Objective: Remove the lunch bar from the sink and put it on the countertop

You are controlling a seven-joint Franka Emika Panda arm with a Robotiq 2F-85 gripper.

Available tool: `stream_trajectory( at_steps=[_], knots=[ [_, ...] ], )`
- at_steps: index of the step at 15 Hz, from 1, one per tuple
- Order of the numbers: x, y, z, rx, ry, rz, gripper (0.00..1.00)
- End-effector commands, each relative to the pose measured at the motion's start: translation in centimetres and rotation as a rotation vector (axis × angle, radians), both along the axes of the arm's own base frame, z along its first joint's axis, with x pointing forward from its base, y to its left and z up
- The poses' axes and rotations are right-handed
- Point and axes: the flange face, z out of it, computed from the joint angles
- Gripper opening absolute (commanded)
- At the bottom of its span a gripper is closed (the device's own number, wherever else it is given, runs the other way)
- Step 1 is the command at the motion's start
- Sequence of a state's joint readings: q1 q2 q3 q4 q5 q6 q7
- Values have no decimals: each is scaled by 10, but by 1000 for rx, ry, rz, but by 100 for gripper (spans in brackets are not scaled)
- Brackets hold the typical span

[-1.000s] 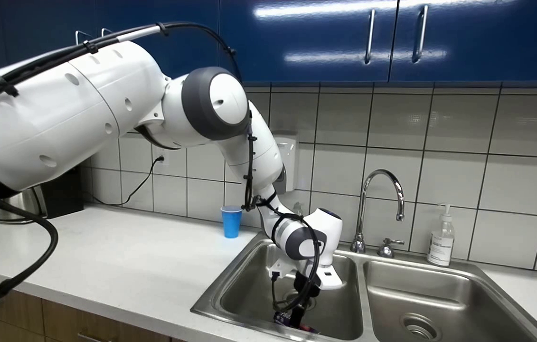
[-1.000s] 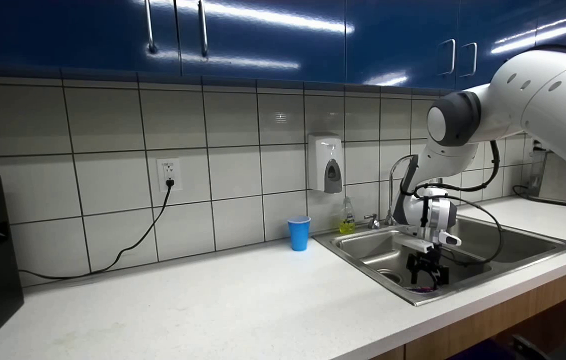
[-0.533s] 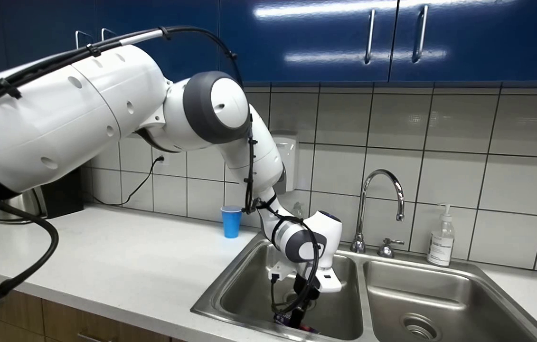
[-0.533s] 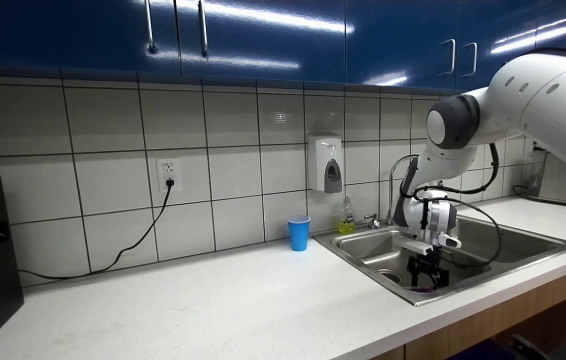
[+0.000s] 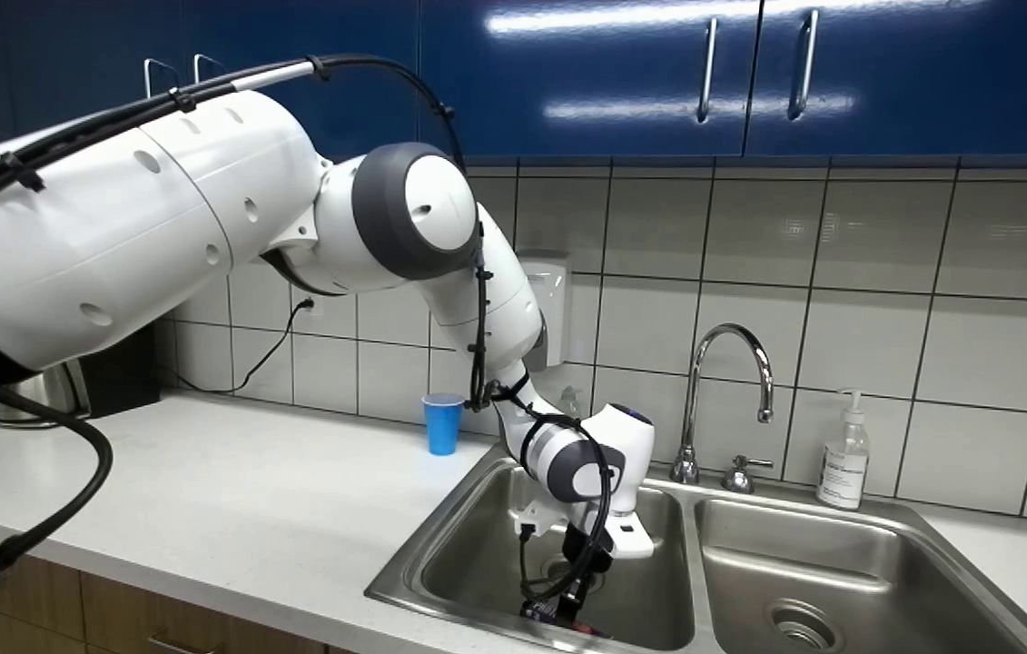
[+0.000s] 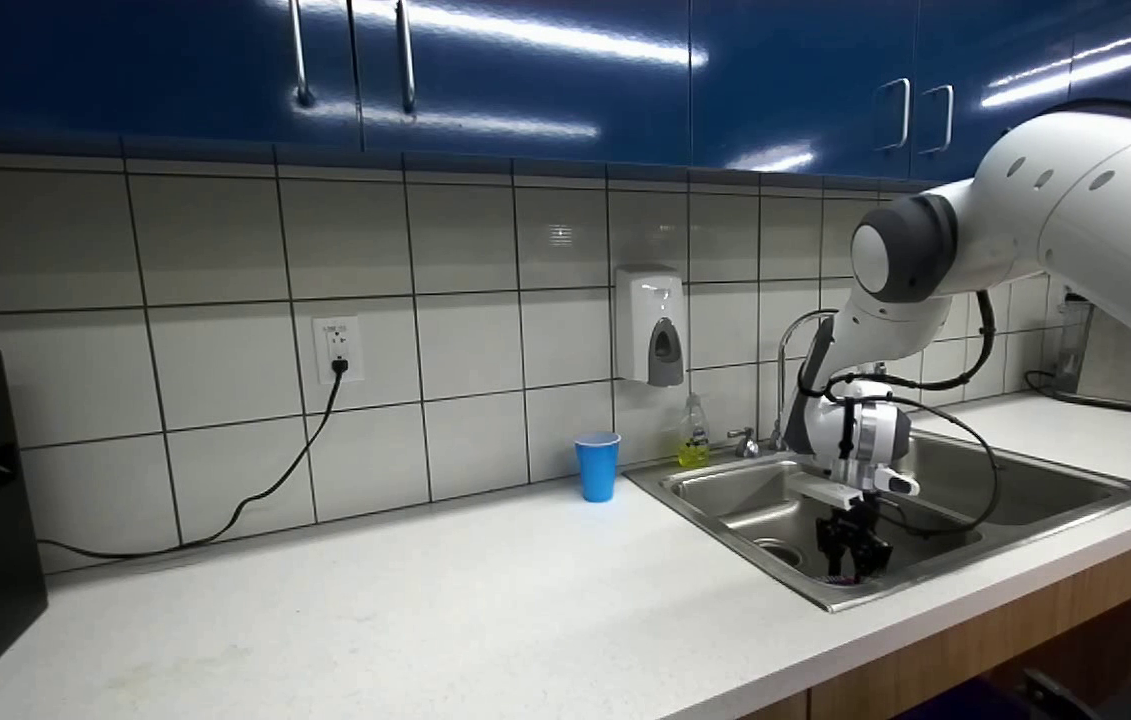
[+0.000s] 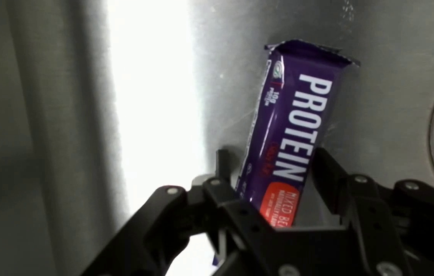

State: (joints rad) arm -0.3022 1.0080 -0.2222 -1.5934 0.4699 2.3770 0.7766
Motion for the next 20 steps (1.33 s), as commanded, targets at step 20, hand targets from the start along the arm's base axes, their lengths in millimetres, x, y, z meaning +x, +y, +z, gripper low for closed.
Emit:
stream_trajectory(
  at_steps=[20],
  knots=[
    [37,7,73,-30,-92,89,10]
  ],
)
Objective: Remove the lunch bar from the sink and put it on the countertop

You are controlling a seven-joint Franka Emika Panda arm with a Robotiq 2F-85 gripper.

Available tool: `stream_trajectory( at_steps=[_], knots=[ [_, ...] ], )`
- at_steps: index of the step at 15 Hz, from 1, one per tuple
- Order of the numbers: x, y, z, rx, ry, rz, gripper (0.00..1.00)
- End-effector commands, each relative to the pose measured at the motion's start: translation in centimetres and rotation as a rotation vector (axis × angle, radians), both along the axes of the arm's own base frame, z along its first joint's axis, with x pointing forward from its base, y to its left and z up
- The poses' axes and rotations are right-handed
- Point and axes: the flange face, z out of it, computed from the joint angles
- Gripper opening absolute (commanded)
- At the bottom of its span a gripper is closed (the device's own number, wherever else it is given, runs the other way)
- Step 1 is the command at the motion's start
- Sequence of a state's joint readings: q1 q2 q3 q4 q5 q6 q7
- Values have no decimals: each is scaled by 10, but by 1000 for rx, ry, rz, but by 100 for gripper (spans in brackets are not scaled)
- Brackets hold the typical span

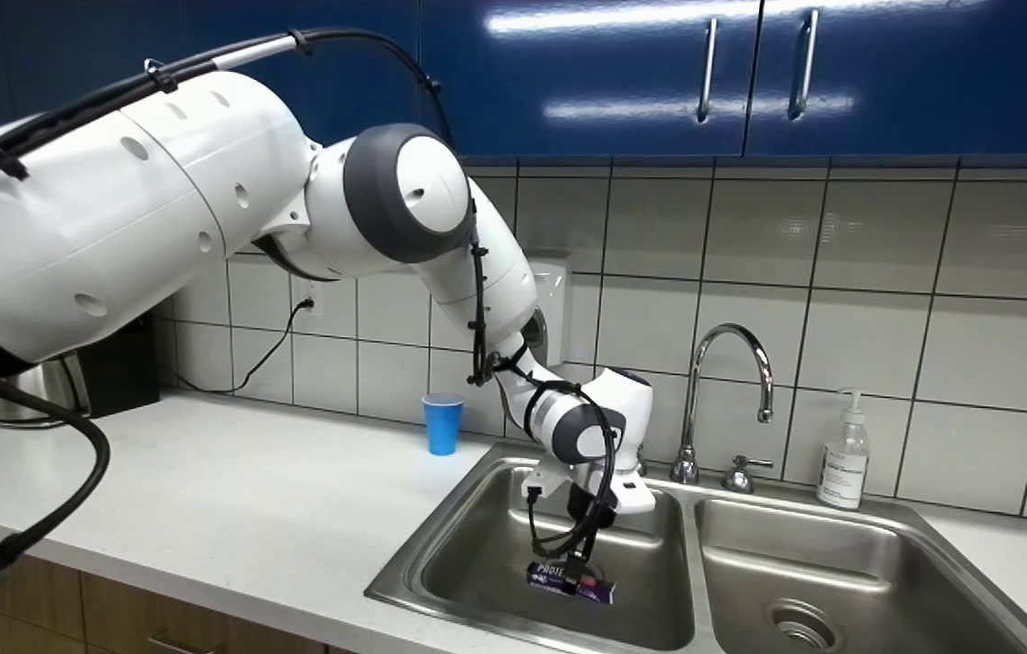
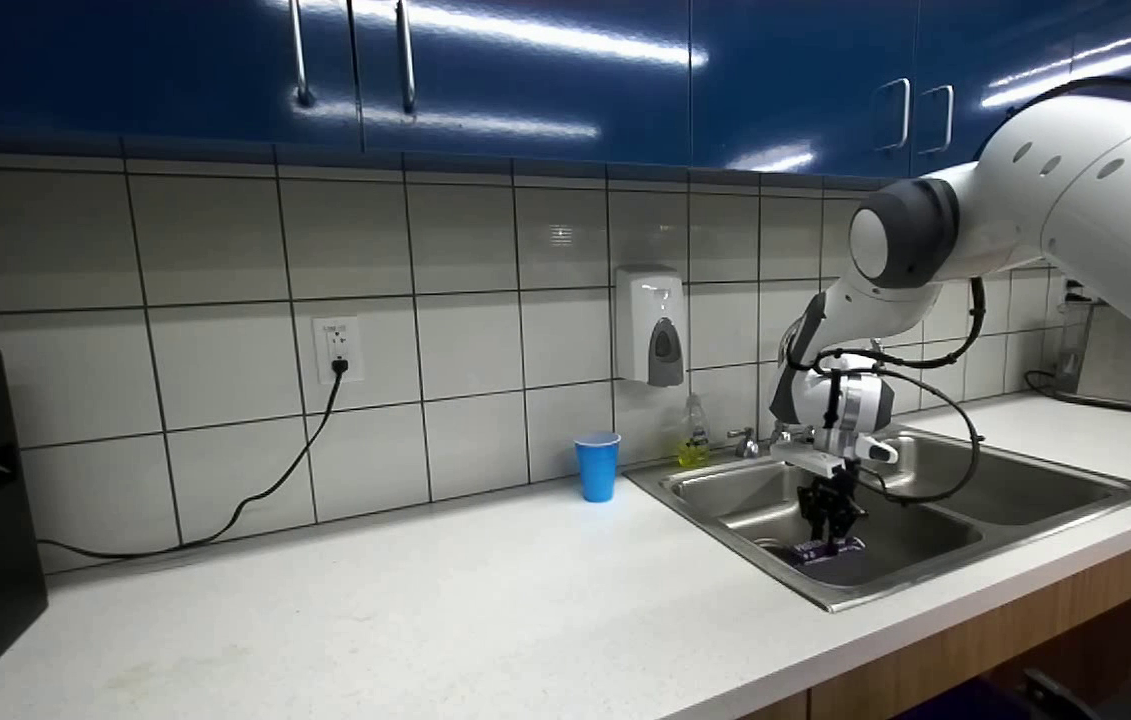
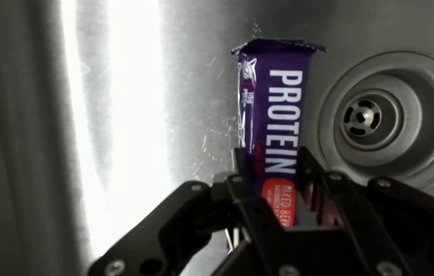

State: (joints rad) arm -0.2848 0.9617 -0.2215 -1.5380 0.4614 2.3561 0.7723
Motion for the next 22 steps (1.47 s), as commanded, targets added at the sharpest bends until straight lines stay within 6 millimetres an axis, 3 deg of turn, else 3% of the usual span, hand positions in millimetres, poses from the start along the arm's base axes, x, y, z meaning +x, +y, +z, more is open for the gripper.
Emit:
stream_trajectory(
  at_steps=[1,12,22],
  knots=[
    [0,5,33,-3,-21,87,10],
    [-23,38,99,61,33,674,10],
    [-31,118,117,-17,182,1186,10]
  ],
)
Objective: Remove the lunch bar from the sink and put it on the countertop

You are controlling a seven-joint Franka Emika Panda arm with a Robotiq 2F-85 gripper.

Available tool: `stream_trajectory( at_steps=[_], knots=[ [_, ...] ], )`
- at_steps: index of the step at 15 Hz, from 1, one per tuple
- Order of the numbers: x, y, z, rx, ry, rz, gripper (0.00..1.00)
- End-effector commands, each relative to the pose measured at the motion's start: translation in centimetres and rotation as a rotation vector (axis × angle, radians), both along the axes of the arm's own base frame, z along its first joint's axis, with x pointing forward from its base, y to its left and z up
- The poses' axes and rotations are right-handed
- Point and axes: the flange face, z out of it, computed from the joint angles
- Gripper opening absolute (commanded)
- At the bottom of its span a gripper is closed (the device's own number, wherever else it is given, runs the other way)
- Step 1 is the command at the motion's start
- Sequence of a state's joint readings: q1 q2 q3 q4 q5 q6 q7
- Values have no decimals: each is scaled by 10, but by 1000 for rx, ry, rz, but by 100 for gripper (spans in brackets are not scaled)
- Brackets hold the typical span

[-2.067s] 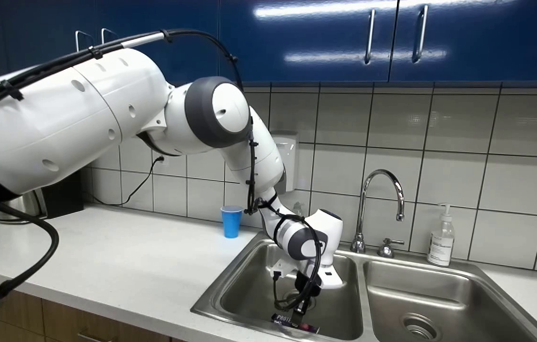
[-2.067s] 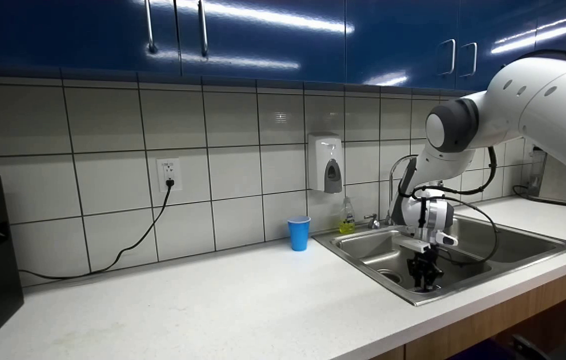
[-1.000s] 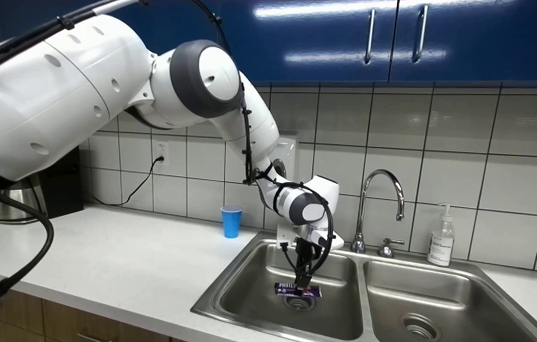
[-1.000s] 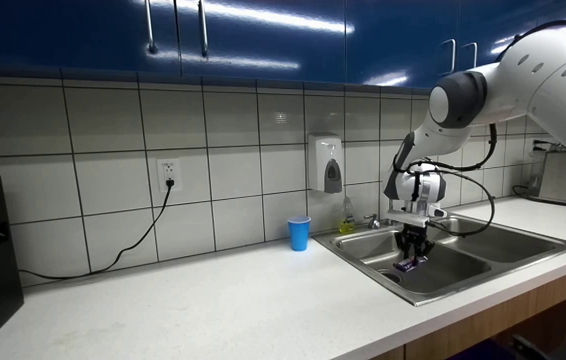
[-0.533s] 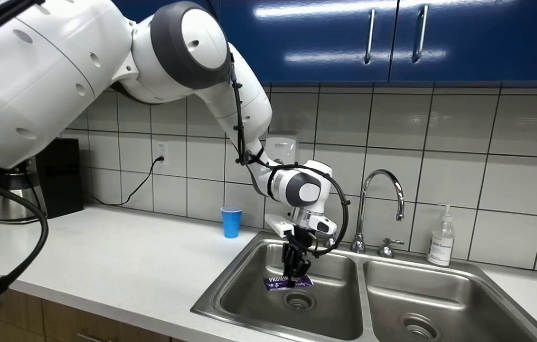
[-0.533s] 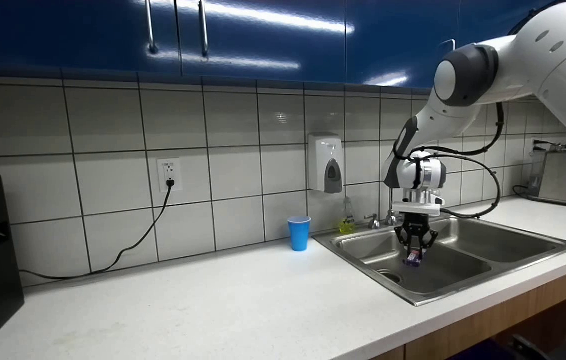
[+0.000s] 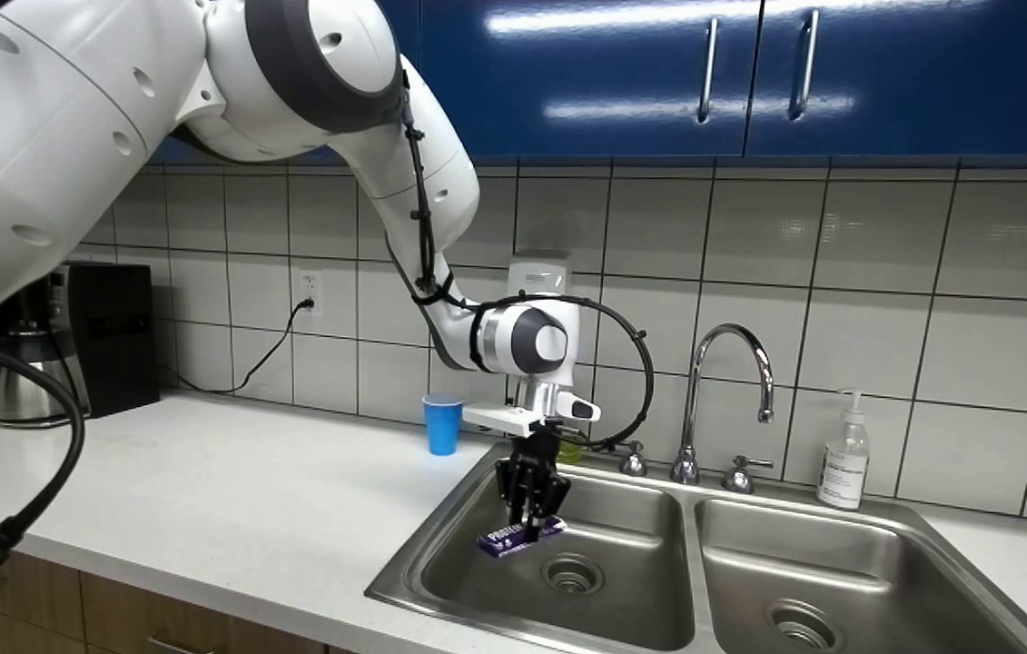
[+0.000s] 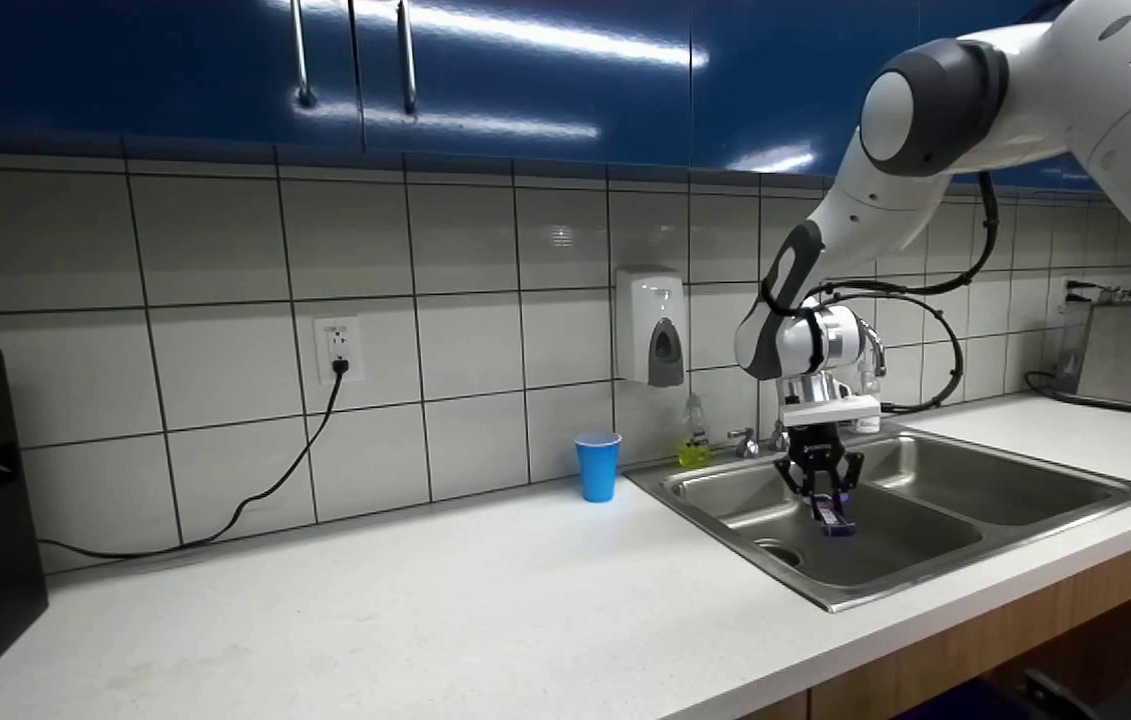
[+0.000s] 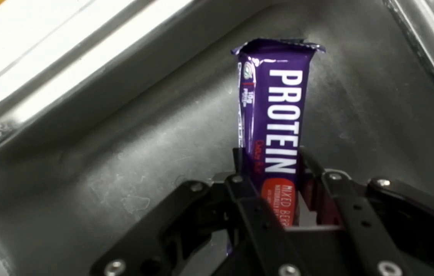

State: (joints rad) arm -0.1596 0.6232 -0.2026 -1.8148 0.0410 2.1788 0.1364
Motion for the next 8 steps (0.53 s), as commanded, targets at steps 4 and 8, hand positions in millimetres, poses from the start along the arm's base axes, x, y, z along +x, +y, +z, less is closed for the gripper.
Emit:
stream_trajectory(
  at_steps=[4,8],
  knots=[
    [-9,61,20,-90,51,348,10],
    [-10,100,28,-130,25,513,10]
  ],
)
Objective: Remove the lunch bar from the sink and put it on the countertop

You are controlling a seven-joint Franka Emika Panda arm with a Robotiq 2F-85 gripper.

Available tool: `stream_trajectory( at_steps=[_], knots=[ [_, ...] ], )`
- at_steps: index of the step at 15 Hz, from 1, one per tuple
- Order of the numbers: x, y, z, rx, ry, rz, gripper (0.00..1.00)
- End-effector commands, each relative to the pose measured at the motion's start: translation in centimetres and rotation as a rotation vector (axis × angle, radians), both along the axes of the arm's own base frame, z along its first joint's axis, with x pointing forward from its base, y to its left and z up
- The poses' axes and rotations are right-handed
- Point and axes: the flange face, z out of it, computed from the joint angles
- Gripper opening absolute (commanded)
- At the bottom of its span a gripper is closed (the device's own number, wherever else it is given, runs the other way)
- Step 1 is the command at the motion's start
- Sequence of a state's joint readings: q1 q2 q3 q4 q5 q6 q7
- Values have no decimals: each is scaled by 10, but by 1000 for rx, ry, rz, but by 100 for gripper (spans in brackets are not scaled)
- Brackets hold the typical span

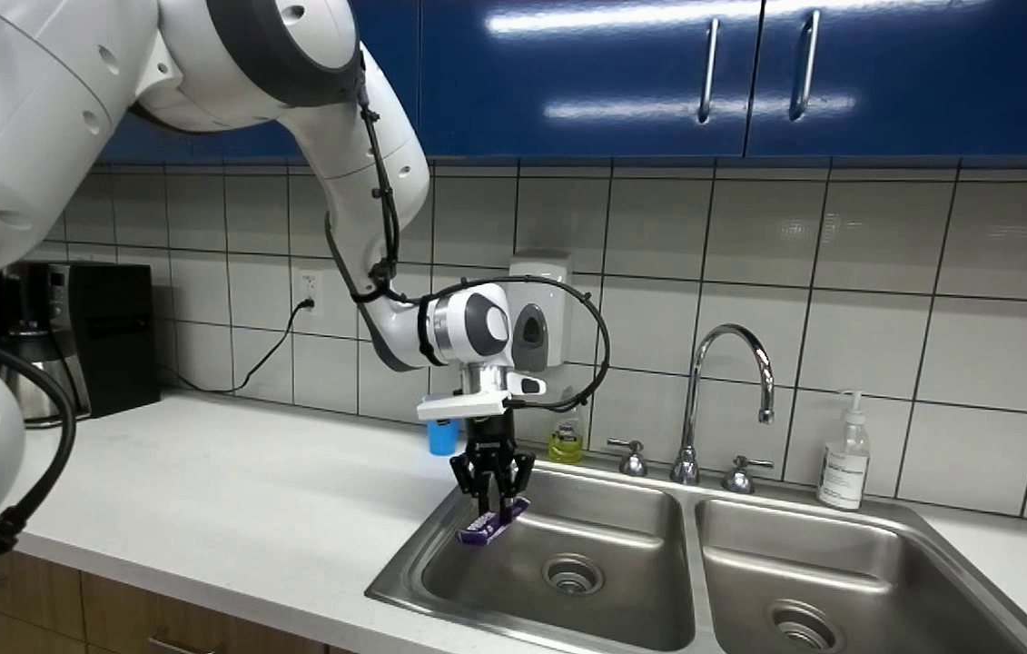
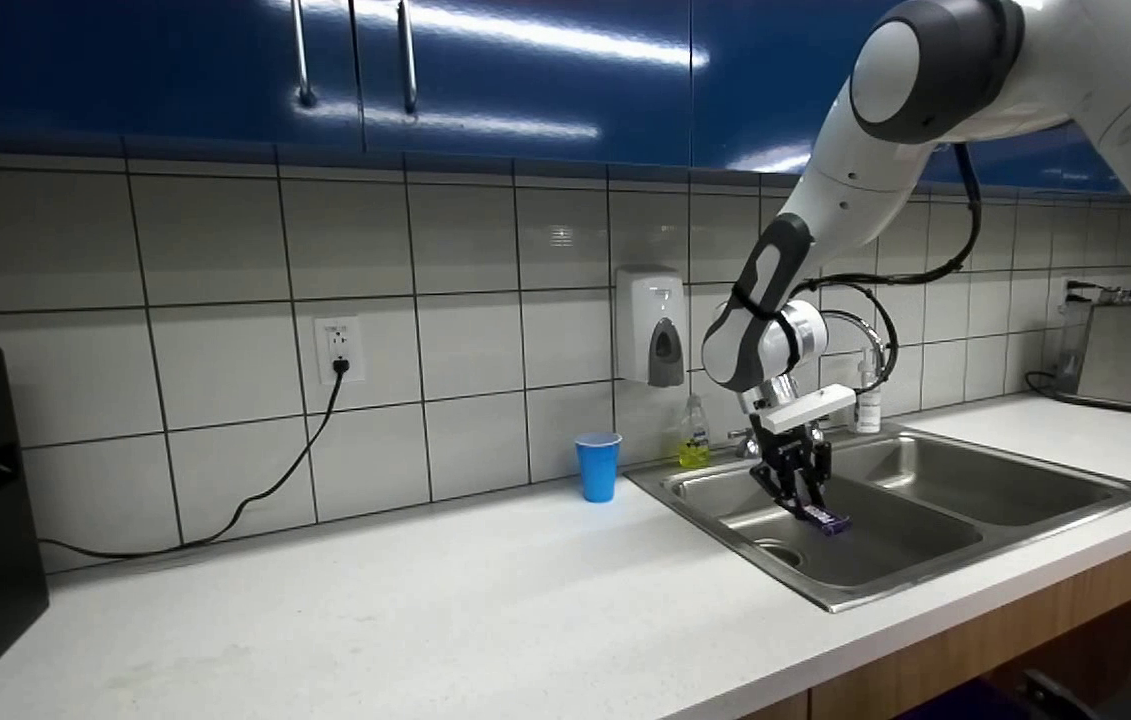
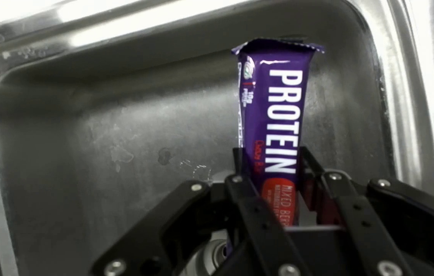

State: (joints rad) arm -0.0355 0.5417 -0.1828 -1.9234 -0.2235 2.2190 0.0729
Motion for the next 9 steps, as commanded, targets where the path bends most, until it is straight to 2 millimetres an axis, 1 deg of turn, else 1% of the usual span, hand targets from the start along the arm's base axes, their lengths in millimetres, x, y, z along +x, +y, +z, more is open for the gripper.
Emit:
stream_trajectory(
  at_steps=[1,4,9],
  knots=[
    [-11,30,17,-2,-34,145,10],
    [-14,55,17,32,-57,223,10],
    [-21,92,8,102,-61,345,10]
  ],
)
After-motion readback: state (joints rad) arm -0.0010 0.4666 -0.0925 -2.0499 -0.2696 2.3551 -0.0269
